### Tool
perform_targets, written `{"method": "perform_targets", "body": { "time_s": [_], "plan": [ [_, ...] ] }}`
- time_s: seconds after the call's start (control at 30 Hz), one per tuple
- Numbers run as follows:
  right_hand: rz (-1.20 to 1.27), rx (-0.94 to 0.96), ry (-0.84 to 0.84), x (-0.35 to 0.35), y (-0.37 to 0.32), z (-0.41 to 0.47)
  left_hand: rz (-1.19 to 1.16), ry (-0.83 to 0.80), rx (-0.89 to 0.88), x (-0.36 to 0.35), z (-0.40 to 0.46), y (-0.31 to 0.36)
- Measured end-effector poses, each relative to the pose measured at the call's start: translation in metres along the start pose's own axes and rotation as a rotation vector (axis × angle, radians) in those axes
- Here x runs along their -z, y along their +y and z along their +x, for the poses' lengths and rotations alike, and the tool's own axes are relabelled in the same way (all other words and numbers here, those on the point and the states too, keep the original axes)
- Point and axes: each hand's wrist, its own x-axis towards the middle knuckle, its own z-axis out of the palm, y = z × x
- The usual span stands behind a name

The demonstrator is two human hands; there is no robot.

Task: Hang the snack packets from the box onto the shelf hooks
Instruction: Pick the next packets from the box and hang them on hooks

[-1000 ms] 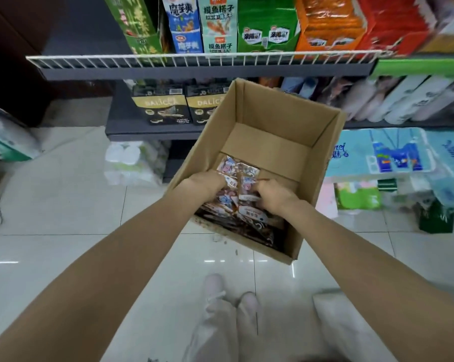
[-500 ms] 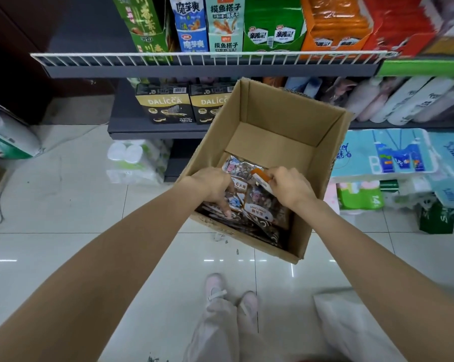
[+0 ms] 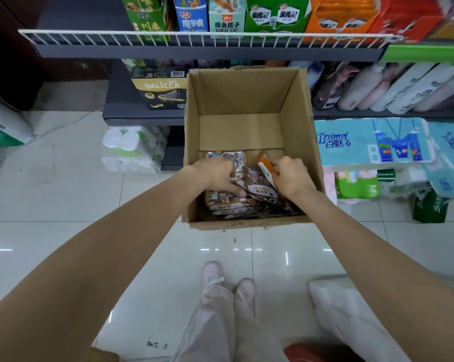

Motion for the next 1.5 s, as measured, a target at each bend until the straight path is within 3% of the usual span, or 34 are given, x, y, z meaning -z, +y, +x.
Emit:
{"method": "perform_targets", "body": {
  "time_s": [0.17,0.27,0.5,0.6,0.73,0.87,0.97,1.17,1.27,1.37,1.5],
  "plan": [
    [-0.018,-0.002,0.004,0.003,-0.002,0.000,-0.246,-0.024,0.002,-0.005,0.008,0.016],
    [0.003,-0.032,0.041,0.010,-0.004,0.002,-0.446,0.059,0.116,-0.006,0.016,0.031],
    [0.007,0.012,0.084,0.028,-0.004,-0.002,-0.679,0.112,0.421,-0.006,0.033,0.042],
    [0.073,0.053,0.128,0.031,-0.002,-0.003,-0.733,0.261,0.456,0.005,0.032,0.042],
    [0.183,0.108,0.229,0.051,-0.005,0.003,-0.741,0.562,0.339,0.039,0.012,0.041],
    [0.346,0.216,0.218,0.083,-0.020,0.002,-0.681,0.849,0.187,0.085,-0.026,0.038],
    [0.234,0.331,0.284,0.118,-0.038,-0.002,-0.602,1.019,0.175,0.119,-0.055,0.033],
    [0.008,0.443,0.610,0.200,-0.081,0.017,-0.583,1.230,0.008,0.215,-0.106,0.018],
    [-0.024,0.471,0.643,0.238,-0.100,0.032,-0.539,1.315,-0.077,0.256,-0.118,0.008],
    [0.135,0.473,0.575,0.270,-0.119,0.043,-0.502,1.326,-0.130,0.292,-0.119,-0.004],
    [0.421,0.440,0.699,0.301,-0.143,0.062,-0.406,1.454,-0.171,0.331,-0.120,-0.016]
  ]
}}
